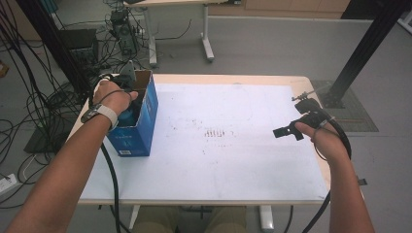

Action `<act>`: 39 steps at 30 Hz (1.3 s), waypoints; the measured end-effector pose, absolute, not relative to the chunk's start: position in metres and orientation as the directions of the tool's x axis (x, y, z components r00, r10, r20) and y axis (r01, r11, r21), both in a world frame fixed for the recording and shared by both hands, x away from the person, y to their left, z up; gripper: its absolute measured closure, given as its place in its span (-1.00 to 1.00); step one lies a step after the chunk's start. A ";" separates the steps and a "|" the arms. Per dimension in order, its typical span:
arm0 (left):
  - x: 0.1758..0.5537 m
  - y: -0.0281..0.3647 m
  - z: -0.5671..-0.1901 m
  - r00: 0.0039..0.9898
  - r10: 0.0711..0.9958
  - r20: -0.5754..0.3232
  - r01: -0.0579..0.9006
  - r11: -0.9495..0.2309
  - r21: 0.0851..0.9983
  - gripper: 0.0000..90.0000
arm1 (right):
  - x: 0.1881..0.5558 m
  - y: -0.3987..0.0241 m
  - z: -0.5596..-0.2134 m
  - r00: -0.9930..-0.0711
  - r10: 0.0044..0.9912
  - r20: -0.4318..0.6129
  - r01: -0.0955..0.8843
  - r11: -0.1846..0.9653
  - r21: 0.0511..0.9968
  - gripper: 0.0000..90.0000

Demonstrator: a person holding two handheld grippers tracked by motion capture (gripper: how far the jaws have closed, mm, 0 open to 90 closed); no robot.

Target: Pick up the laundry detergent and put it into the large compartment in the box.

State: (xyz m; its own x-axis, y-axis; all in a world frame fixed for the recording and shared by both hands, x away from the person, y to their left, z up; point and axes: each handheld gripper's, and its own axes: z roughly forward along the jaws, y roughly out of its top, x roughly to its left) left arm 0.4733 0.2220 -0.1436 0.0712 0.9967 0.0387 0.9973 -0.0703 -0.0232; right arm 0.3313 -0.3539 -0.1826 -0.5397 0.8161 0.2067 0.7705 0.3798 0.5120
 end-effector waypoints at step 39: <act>0.466 0.230 -0.144 0.068 0.998 0.001 0.997 -0.068 0.019 -0.35 | 0.332 -0.349 -0.181 -0.546 0.813 0.202 0.767 0.387 0.512 -0.80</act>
